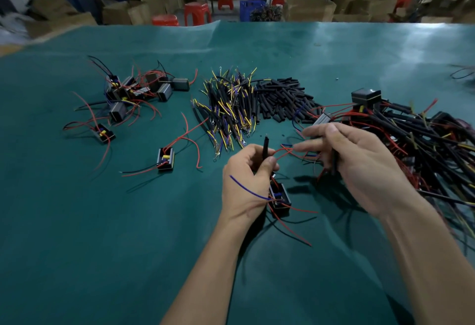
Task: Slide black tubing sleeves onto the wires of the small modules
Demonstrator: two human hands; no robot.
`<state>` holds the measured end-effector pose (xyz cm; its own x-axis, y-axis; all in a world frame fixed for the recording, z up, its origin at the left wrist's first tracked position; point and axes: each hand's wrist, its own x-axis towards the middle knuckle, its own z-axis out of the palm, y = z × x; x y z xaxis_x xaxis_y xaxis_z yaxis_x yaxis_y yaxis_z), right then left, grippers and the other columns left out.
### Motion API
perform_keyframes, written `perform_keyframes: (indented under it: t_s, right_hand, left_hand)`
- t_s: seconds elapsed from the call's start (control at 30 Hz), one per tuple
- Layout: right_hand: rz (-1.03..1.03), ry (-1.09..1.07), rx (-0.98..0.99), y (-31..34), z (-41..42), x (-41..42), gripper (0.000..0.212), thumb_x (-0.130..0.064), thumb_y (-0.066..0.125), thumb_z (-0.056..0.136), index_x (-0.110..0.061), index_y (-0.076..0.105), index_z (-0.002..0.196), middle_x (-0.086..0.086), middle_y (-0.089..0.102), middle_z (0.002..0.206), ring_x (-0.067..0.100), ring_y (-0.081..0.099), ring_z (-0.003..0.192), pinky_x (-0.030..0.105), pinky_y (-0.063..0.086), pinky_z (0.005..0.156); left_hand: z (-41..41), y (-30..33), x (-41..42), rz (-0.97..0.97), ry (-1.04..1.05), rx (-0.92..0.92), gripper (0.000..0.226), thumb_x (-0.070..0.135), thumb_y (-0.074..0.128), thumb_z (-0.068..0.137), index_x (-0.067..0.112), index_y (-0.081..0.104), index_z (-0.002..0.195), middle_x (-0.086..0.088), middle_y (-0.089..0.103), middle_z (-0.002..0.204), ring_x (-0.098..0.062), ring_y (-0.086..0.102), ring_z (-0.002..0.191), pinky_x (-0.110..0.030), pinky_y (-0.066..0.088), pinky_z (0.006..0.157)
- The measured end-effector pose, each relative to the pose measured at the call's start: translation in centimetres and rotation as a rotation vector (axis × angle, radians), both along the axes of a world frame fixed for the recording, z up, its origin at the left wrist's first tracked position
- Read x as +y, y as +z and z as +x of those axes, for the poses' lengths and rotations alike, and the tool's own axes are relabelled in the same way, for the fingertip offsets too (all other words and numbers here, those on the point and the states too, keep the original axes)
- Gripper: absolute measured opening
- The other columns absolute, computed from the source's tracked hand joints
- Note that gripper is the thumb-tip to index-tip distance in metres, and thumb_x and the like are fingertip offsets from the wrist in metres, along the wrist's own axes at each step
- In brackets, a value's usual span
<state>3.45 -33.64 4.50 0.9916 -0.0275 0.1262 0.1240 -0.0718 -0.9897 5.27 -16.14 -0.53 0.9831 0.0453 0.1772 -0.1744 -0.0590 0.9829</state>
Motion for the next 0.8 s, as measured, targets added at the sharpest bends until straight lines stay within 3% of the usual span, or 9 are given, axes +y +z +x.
perform_keyframes:
  t_s: [0.07, 0.13, 0.2, 0.33, 0.4, 0.47, 0.6, 0.8]
  right_hand:
    - [-0.034, -0.026, -0.017, 0.0, -0.1, 0.0, 0.034, -0.035, 0.045, 0.107, -0.014, 0.072, 0.103, 0.010, 0.077, 0.082, -0.001, 0.063, 0.066, 0.020, 0.047, 0.069]
    - [0.054, -0.027, -0.025, 0.0, -0.1, 0.0, 0.032, -0.038, 0.052, 0.100, -0.013, 0.073, 0.097, 0.008, 0.072, 0.071, 0.002, 0.054, 0.052, 0.014, 0.042, 0.051]
    - [0.149, -0.011, -0.018, 0.2, -0.2, 0.1, 0.027, -0.036, 0.059, 0.093, -0.013, 0.073, 0.096, 0.008, 0.068, 0.070, 0.008, 0.052, 0.048, 0.014, 0.041, 0.046]
    - [0.222, -0.008, -0.059, 0.2, -0.2, -0.2, 0.025, -0.016, 0.072, 0.083, -0.005, 0.068, 0.105, 0.014, 0.073, 0.087, 0.020, 0.073, 0.072, 0.024, 0.059, 0.069]
    - [0.176, -0.065, -0.081, 0.0, -0.1, -0.1, 0.018, -0.001, 0.069, 0.089, -0.002, 0.066, 0.107, 0.017, 0.073, 0.094, 0.027, 0.076, 0.083, 0.029, 0.061, 0.077]
    - [0.065, -0.132, -0.111, -0.3, 0.1, 0.3, 0.015, 0.008, 0.064, 0.093, -0.002, 0.065, 0.104, 0.019, 0.072, 0.095, 0.028, 0.076, 0.082, 0.029, 0.062, 0.075]
    - [-0.052, -0.165, -0.172, -0.8, 0.4, 1.3, 0.017, 0.007, 0.067, 0.092, -0.010, 0.066, 0.093, 0.015, 0.076, 0.089, 0.024, 0.076, 0.078, 0.030, 0.062, 0.072]
    - [-0.040, -0.173, -0.174, -1.1, 0.5, 1.7, 0.015, 0.006, 0.068, 0.091, -0.009, 0.067, 0.091, 0.012, 0.077, 0.086, 0.021, 0.076, 0.073, 0.025, 0.060, 0.069]
  left_hand:
    - [-0.1, 0.1, 0.0, 0.000, -0.002, -0.002, 0.026, 0.000, 0.064, 0.093, 0.024, 0.067, 0.084, 0.005, 0.071, 0.069, -0.009, 0.067, 0.067, -0.031, 0.057, 0.074]
    - [-0.1, 0.1, 0.1, 0.007, -0.002, -0.010, 0.026, 0.000, 0.064, 0.093, 0.024, 0.067, 0.085, 0.005, 0.070, 0.069, -0.009, 0.066, 0.066, -0.030, 0.057, 0.073]
    - [-0.1, 0.0, 0.2, 0.005, 0.003, -0.007, 0.025, 0.000, 0.064, 0.093, 0.024, 0.067, 0.085, 0.004, 0.070, 0.069, -0.009, 0.066, 0.066, -0.031, 0.057, 0.073]
    - [-0.1, 0.0, 0.1, 0.003, 0.012, 0.005, 0.024, 0.000, 0.065, 0.092, 0.023, 0.067, 0.086, 0.003, 0.071, 0.070, -0.010, 0.068, 0.067, -0.034, 0.058, 0.075]
    - [-0.1, 0.0, 0.2, 0.011, 0.020, -0.004, 0.023, 0.000, 0.064, 0.092, 0.022, 0.068, 0.087, 0.003, 0.072, 0.071, -0.009, 0.069, 0.069, -0.032, 0.059, 0.075]
    - [-0.1, -0.1, 0.1, 0.017, 0.025, -0.013, 0.020, 0.000, 0.064, 0.092, 0.019, 0.069, 0.088, 0.002, 0.072, 0.071, -0.010, 0.070, 0.070, -0.033, 0.059, 0.076]
    - [-0.1, -0.2, 0.1, 0.016, 0.023, -0.016, 0.021, 0.000, 0.065, 0.092, 0.021, 0.068, 0.087, 0.003, 0.071, 0.071, -0.011, 0.071, 0.070, -0.034, 0.060, 0.077]
    - [0.2, -0.4, 0.2, 0.018, 0.018, -0.017, 0.022, 0.000, 0.065, 0.091, 0.021, 0.068, 0.087, 0.004, 0.071, 0.072, -0.007, 0.069, 0.067, -0.028, 0.059, 0.074]
